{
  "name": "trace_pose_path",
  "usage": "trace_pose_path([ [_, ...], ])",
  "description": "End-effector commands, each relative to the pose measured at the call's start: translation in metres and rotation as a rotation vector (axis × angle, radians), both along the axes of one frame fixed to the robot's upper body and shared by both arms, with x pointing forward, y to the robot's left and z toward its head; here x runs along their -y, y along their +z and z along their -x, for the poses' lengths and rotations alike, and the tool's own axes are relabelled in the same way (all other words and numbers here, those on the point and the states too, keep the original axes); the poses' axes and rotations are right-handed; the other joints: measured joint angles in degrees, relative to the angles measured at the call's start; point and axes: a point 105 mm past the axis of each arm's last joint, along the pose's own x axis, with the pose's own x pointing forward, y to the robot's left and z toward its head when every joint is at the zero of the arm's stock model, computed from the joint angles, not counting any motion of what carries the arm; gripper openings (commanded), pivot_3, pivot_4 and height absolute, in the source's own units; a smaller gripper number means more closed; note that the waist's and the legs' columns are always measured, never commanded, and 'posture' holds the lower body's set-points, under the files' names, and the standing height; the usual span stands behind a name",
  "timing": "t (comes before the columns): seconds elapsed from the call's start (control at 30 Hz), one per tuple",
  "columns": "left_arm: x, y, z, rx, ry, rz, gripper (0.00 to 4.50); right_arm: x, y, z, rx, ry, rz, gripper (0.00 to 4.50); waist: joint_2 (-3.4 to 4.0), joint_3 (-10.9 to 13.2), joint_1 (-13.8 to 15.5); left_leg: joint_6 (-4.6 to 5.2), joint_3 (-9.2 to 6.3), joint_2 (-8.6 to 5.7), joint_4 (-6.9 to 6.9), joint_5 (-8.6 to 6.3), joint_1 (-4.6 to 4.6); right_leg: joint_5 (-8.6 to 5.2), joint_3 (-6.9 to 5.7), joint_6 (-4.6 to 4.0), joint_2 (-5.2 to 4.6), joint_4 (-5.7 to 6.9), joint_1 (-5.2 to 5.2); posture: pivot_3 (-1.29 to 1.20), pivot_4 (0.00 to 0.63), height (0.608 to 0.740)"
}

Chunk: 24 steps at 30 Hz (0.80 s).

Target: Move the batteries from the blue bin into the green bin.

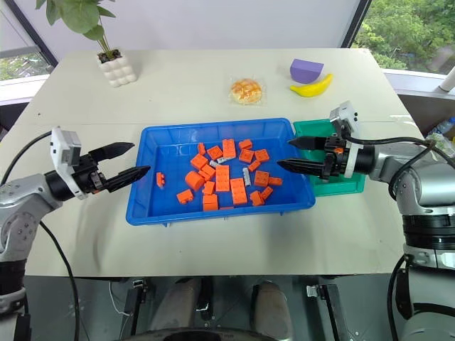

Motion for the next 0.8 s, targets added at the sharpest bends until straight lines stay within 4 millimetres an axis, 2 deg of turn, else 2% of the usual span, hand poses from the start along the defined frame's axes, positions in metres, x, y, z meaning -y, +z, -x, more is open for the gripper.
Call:
trace_pose_path([
  [0.03,0.002,0.008,-0.002,0.051,0.001,-0.018,4.5,0.0,0.003,-0.001,0.036,0.003,0.002,4.45,0.0,0.0,0.0,0.0,0.0,0.0,0.0,0.0,0.0,0.0,0.0,0.0,0.0,0.0,0.0,0.0,0.15,0.739],
  [0.8,0.009,0.008,-0.001,0.069,-0.022,-0.027,4.5,-0.016,0.003,-0.009,0.124,0.027,0.019,4.45,0.0,0.0,0.0,0.0,0.0,0.0,0.01,0.0,0.0,0.0,0.0,0.0,0.0,0.01,0.0,0.0,0.15,0.739],
])
